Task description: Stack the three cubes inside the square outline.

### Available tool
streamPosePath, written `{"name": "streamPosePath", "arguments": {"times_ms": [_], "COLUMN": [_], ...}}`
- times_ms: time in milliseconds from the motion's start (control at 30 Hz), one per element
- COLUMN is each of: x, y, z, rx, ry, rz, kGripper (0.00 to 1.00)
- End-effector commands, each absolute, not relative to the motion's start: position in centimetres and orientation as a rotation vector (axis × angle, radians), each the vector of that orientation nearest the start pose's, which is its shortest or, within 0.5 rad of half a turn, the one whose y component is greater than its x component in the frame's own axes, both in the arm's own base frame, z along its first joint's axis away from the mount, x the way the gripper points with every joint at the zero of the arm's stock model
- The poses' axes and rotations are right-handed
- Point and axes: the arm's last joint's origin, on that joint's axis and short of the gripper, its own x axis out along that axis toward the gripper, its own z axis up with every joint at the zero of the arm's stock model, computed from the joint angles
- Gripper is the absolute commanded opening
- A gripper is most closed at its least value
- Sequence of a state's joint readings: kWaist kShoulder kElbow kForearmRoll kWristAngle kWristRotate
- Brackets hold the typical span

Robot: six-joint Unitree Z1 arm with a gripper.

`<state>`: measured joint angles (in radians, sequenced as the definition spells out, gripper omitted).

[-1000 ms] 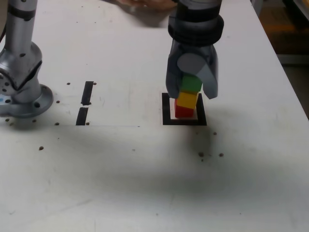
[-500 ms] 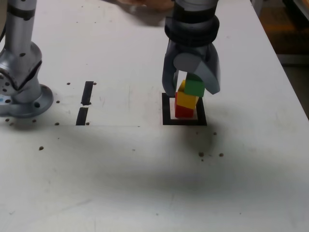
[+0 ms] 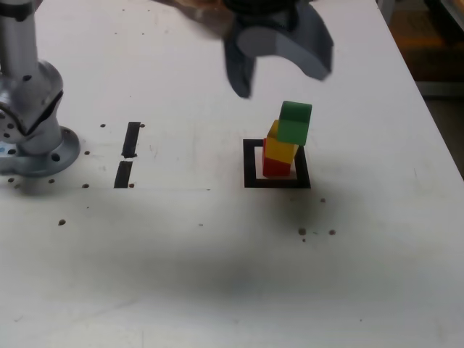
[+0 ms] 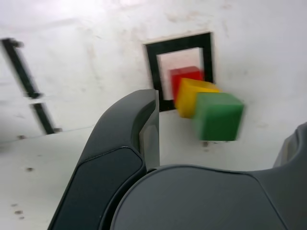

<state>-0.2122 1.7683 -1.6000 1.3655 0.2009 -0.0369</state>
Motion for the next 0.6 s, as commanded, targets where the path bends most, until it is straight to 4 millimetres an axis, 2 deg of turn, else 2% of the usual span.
{"name": "streamPosePath", "arguments": {"times_ms": [0, 233, 567], "x": [27.9, 23.8, 19.8], "y": [-5.0, -3.5, -1.6], "z": [35.4, 34.5, 30.1], "rx": [0.293, 0.281, 0.178], "ry": [1.502, 1.577, 1.694], "rz": [0.023, 0.069, 0.080], "kGripper": [1.00, 1.00, 1.00]}}
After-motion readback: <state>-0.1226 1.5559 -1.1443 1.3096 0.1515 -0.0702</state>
